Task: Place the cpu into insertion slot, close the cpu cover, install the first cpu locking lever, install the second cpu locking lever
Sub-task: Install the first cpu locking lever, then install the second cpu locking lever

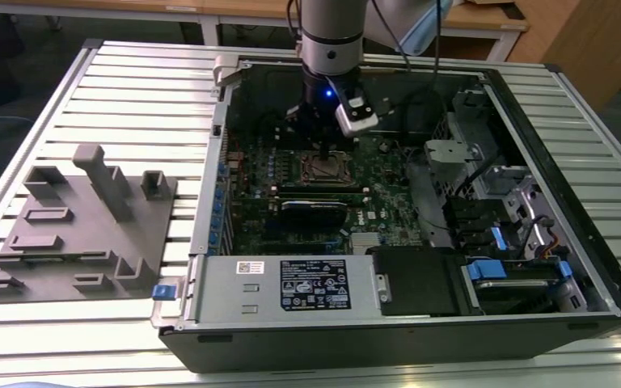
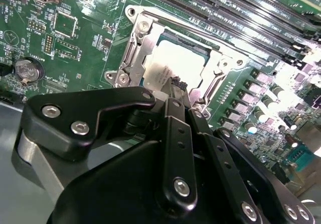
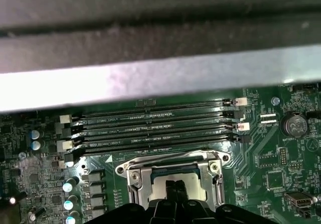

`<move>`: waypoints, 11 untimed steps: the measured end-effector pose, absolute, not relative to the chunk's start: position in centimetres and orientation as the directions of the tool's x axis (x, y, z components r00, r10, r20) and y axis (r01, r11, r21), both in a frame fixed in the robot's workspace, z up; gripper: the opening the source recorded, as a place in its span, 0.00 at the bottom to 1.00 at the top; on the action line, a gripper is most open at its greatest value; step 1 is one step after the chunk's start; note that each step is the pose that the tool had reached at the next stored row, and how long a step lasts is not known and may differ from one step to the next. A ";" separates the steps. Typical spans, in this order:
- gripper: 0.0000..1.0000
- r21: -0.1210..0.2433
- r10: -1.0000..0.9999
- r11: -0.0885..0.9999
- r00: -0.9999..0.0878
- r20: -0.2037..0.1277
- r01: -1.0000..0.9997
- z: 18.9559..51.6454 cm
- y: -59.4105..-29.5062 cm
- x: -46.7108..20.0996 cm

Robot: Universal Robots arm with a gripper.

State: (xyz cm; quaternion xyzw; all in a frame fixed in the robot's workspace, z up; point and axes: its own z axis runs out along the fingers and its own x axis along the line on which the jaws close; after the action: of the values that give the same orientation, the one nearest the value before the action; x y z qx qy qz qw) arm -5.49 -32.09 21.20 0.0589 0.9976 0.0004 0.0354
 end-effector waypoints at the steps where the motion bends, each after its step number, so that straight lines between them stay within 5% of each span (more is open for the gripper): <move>1: 0.11 0.005 0.118 0.993 -0.991 -0.071 0.118 21.2 -32.1 -5.5; 11: 0.11 0.005 0.118 0.993 -0.991 -0.070 0.118 21.3 -32.1 -5.4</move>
State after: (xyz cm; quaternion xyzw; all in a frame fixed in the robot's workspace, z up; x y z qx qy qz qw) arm -5.45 -32.09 21.35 0.0589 0.9976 0.0003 0.0353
